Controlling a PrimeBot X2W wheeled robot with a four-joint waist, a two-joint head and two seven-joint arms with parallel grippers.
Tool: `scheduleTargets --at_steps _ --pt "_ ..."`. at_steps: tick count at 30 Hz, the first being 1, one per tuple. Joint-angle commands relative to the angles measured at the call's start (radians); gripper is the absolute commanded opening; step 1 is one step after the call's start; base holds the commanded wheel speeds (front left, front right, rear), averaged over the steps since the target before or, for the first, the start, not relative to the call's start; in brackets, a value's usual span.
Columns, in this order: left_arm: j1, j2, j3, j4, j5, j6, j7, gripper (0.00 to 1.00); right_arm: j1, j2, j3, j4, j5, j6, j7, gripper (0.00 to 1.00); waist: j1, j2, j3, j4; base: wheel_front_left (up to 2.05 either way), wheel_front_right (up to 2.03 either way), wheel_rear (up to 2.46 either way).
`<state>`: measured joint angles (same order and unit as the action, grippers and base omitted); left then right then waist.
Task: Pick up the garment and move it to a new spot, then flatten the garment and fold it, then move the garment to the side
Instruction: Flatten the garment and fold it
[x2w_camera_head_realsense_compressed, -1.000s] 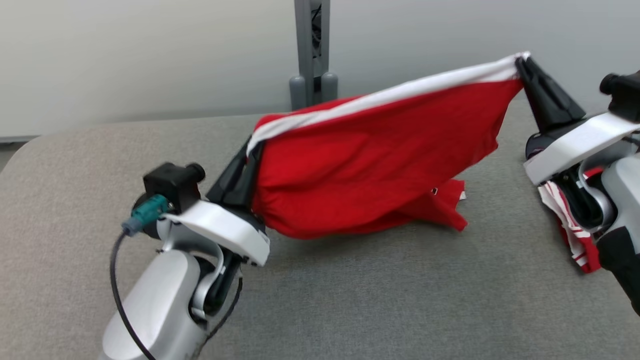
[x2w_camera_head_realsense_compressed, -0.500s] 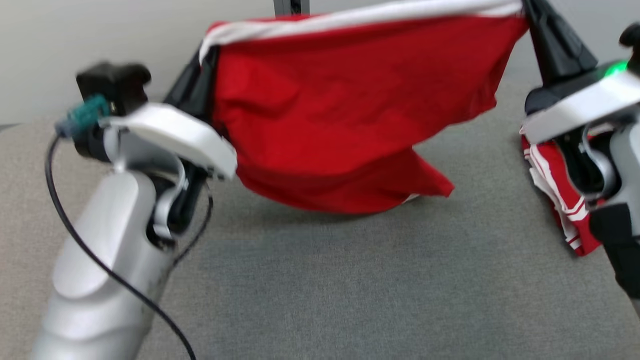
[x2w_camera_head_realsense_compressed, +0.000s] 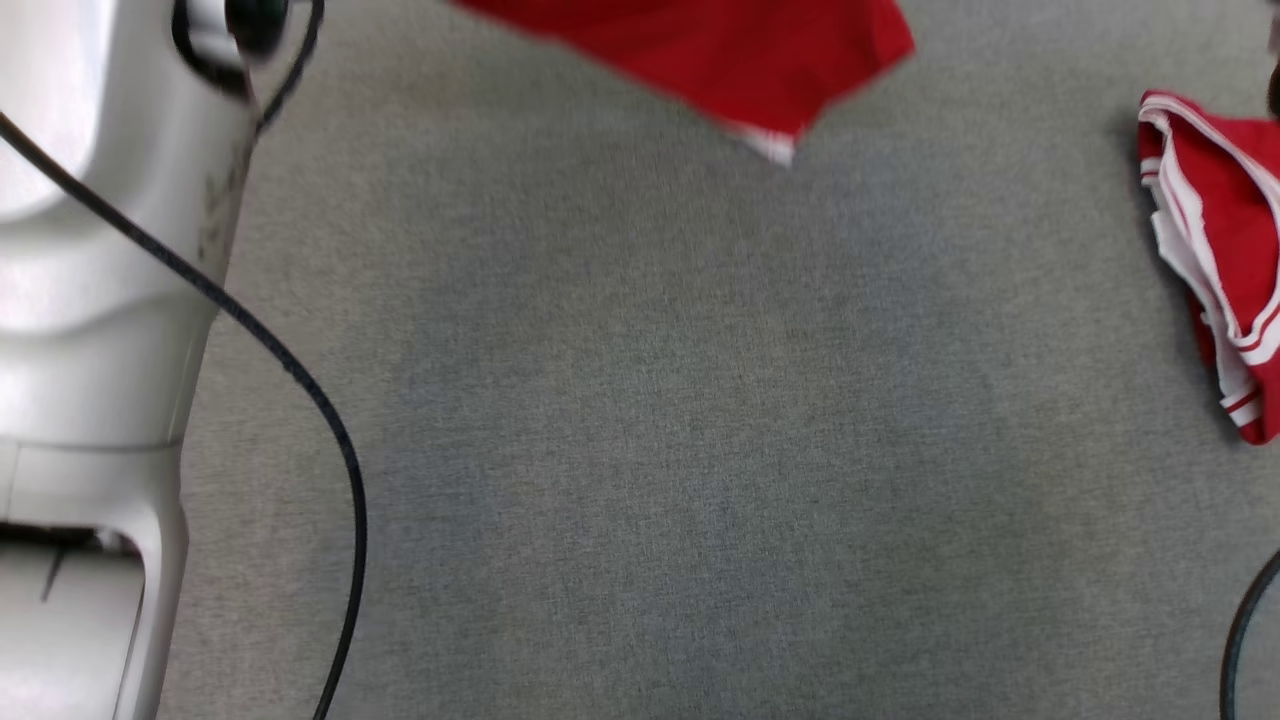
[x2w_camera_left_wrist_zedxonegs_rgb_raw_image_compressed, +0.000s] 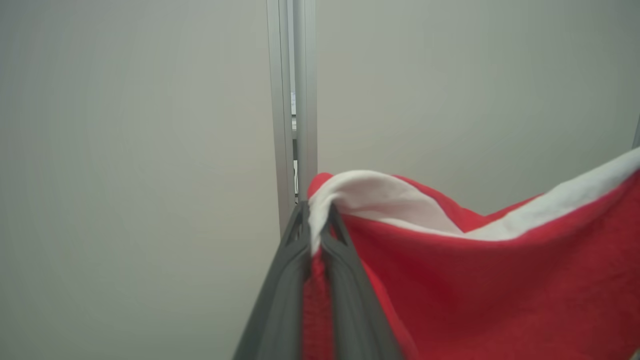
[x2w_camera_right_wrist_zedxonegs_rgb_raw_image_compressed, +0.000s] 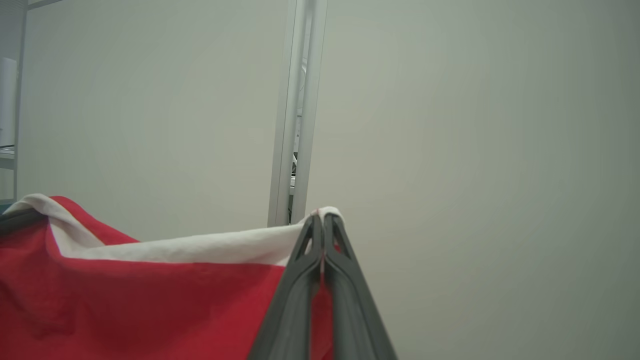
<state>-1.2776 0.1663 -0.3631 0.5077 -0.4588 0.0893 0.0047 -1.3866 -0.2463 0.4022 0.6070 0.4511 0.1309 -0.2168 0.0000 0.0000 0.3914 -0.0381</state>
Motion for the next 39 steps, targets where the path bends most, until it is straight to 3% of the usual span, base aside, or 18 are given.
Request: scheduleTargets --at_steps 1,6,10,20,30,39 --pt "-0.028 -0.007 0.007 0.023 0.004 0.000 -0.029 0.00 -0.023 0.010 0.000 0.022 -0.015 0.000 -0.019 0.00 0.0000 0.0000 0.055 -0.012 0.00 0.00 0.00" --pt "-0.105 -0.050 0.019 0.152 0.005 -0.017 -0.195 0.00 -0.074 0.046 -0.043 0.090 -0.065 0.000 -0.050 0.00 0.0000 0.0000 0.095 -0.006 0.00 0.00 0.00" --pt "-0.072 -0.067 0.003 0.242 0.009 -0.047 -0.247 0.00 0.013 0.063 -0.048 0.080 -0.086 0.000 -0.049 0.00 0.0000 0.0000 0.115 0.010 0.00 0.00 0.00" --pt "0.107 -0.090 -0.053 0.357 0.050 -0.113 -0.270 0.00 0.264 0.026 0.025 0.080 -0.042 0.000 -0.050 0.00 0.0000 0.0000 0.104 0.059 0.00 0.00 0.00" --pt "0.353 -0.087 -0.108 0.427 0.085 -0.154 -0.270 0.00 0.501 0.001 0.122 0.108 0.054 0.000 -0.050 0.00 0.0000 0.0000 -0.017 0.074 0.00 0.00 0.00" --pt "0.470 -0.089 -0.185 0.495 0.119 -0.179 -0.270 0.00 0.621 -0.008 0.207 0.165 0.132 0.000 -0.050 0.00 0.0000 0.0000 -0.107 0.072 0.00 0.00 0.00"
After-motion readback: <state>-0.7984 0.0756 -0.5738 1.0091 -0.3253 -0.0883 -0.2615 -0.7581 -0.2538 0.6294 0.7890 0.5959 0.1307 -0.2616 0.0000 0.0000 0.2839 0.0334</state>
